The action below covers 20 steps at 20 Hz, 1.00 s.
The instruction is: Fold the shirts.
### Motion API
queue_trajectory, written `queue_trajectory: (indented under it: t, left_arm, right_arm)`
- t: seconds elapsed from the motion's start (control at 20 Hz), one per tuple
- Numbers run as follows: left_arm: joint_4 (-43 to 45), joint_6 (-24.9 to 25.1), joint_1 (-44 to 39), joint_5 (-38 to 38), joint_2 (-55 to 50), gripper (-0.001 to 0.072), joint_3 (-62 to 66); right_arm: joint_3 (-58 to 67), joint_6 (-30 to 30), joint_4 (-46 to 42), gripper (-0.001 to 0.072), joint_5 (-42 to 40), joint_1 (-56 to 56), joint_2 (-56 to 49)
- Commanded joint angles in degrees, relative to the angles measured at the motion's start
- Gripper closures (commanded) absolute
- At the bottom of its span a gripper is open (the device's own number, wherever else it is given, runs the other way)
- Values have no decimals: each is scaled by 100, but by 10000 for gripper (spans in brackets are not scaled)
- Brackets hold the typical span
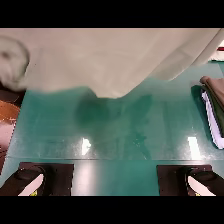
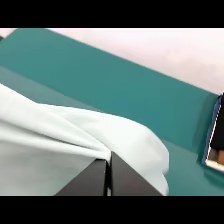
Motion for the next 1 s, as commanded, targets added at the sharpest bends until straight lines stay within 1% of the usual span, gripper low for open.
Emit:
queue_trajectory:
  t: [0.0, 0.15, 0.25, 0.3, 0.4, 0.5, 0.6, 0.75, 0.85, 0.95]
  left_arm:
    - [144, -13, 7, 278, 50, 683, 131]
    - [581, -90, 7, -33, -595, 683, -109]
    - [1110, -330, 7, -420, -1239, 682, -376]
    - [1381, -341, 7, -610, -1596, 682, -501]
    - [1742, -586, 7, -968, -2391, 682, -730]
    - [1766, -616, 7, -1200, -3239, 682, -905]
    - [1766, -619, 7, -1207, -3956, 681, -1032]
    - [1751, -627, 7, -1071, -4870, 681, -1036]
    - [1720, -675, 7, -914, -5219, 681, -1036]
    - [1731, -935, 7, -811, -5383, 678, -1036]
  right_arm:
    - [-160, 4, -85, 694, -201, -4, 42]
    - [170, 7, -42, 694, 236, -4, -680]
    - [389, 7, -42, 694, 619, -4, -1325]
    - [382, 7, -44, 694, 713, -4, -1624]
    - [94, 4, -44, 694, 743, -4, -2168]
    - [-304, 0, -44, 694, 713, -4, -2728]
    - [-656, -140, -44, 694, 516, -4, -3283]
    - [-859, -173, -44, 693, -39, -4, -4015]
    - [-859, -168, -39, 691, -402, -4, -4358]
    - [-859, -157, -39, 691, -706, -4, -4566]
